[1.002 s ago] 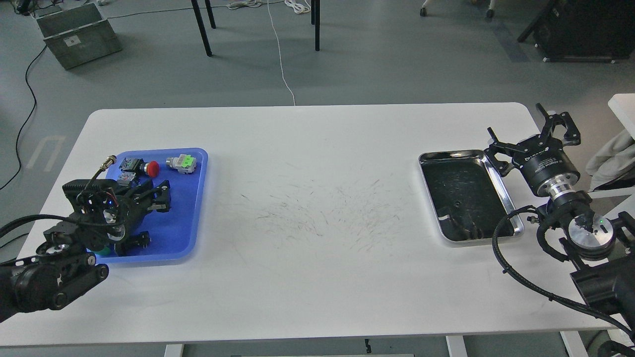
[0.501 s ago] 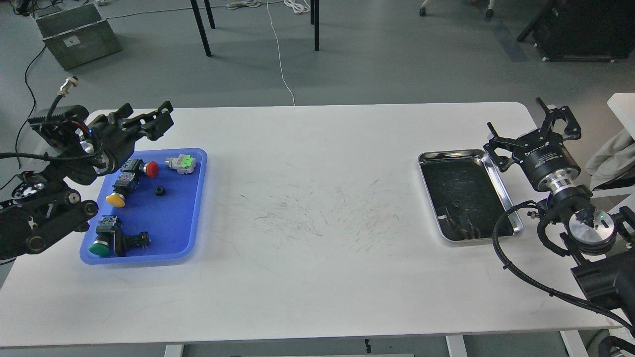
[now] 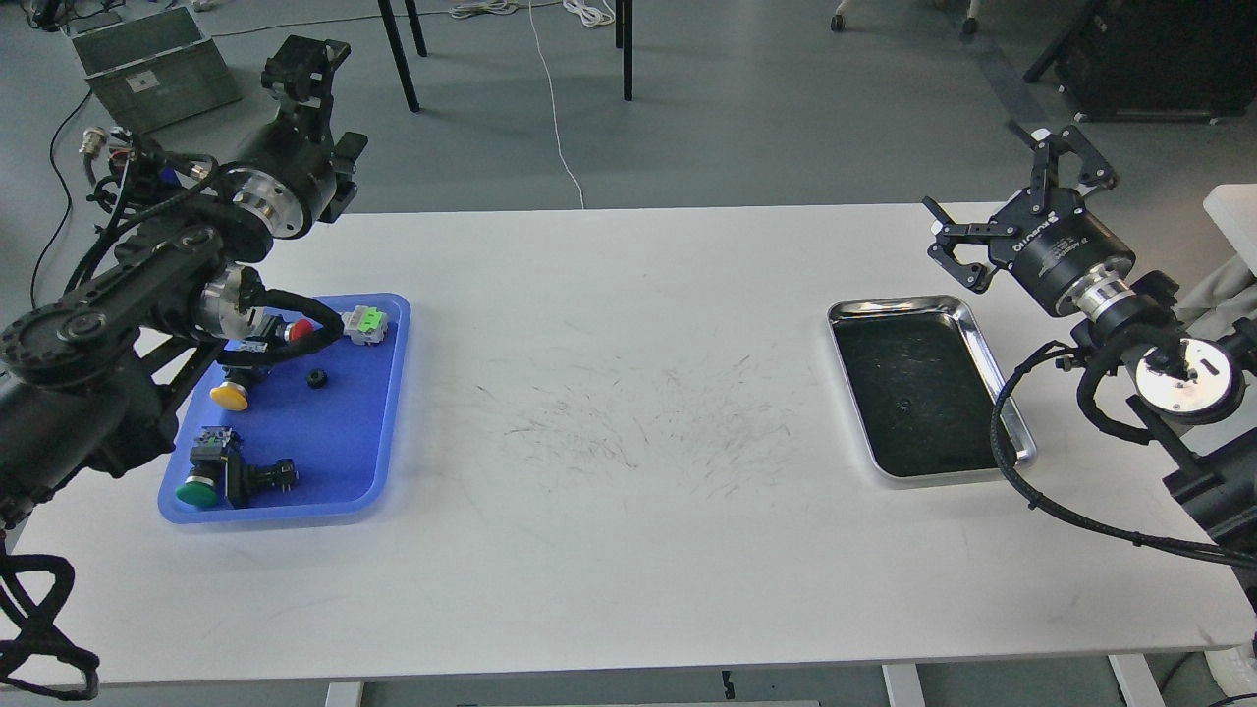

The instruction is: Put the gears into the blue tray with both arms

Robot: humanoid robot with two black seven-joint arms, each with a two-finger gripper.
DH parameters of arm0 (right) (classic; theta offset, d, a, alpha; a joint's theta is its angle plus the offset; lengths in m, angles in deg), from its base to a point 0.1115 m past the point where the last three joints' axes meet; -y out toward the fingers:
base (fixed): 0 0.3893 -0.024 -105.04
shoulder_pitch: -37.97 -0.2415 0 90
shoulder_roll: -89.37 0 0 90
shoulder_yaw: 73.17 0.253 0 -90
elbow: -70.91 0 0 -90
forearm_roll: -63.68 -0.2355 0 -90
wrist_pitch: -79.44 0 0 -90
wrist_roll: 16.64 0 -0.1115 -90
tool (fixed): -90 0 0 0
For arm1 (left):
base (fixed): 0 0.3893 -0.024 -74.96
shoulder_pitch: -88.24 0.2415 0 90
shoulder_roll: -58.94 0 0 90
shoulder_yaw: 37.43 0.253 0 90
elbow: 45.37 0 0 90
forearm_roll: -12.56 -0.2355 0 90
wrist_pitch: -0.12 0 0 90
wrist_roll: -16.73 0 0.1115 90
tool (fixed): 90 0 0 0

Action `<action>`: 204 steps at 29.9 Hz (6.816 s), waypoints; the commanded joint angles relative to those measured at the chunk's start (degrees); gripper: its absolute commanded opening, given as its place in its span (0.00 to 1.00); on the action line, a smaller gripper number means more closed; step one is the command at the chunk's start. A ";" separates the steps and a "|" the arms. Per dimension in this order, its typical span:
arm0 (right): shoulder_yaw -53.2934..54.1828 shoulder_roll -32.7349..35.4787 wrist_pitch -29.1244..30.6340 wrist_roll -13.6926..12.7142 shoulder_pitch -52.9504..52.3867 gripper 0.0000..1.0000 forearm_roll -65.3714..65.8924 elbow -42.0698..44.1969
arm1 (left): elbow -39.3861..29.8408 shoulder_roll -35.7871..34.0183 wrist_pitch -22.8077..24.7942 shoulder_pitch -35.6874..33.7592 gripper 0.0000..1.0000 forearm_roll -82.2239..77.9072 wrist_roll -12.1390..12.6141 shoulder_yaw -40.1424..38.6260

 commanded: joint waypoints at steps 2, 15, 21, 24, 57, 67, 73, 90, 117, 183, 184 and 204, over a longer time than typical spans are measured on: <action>-6.96 7.02 -0.09 -0.05 -5.64 0.99 4.47 -4.09 | 8.89 3.81 7.87 1.30 0.98 7.03 -3.47 -2.99; -22.44 28.55 -0.10 -4.44 -18.05 0.99 40.74 -25.63 | 17.70 6.90 15.62 1.38 0.98 17.94 -3.83 -2.63; -28.67 30.59 -0.36 -4.44 -16.73 0.99 66.06 -28.45 | 17.52 7.60 14.03 2.17 0.98 17.50 -4.96 -0.36; -33.42 29.89 -1.41 -4.44 -16.65 0.99 72.06 -28.45 | 17.52 7.69 13.94 2.26 0.98 17.50 -5.41 0.09; -49.34 9.58 -10.47 -4.53 -14.80 0.84 85.52 -14.30 | 17.52 6.72 13.77 2.35 0.98 14.69 -7.87 2.11; -51.01 7.30 -10.47 -4.53 -14.98 0.71 86.05 -12.19 | 17.52 6.72 13.77 2.35 0.98 14.69 -8.57 2.02; -51.01 6.95 -10.47 -4.70 -14.98 0.58 86.58 -11.84 | 17.52 6.63 13.77 2.35 0.98 14.69 -8.57 2.02; -52.68 7.03 -10.29 -4.97 -15.94 0.02 89.65 -12.01 | 17.52 6.28 13.77 2.26 0.98 14.69 -8.75 2.02; -27.98 -6.47 -16.53 -3.74 -28.77 0.02 88.16 -1.84 | 17.61 6.46 13.68 0.86 0.98 14.69 -8.66 2.02; -53.73 -28.83 -27.87 -3.21 -12.25 0.17 66.28 -14.39 | 17.52 6.28 13.59 0.33 0.98 14.69 -8.75 1.76; -53.91 -28.83 -27.87 -3.38 -12.25 0.18 66.28 -14.39 | 17.52 6.19 13.68 0.33 0.98 14.69 -8.75 1.76; -53.56 -28.83 -30.15 -3.65 -13.13 0.58 66.28 -10.17 | 17.52 6.11 13.59 0.33 0.98 14.69 -8.66 1.76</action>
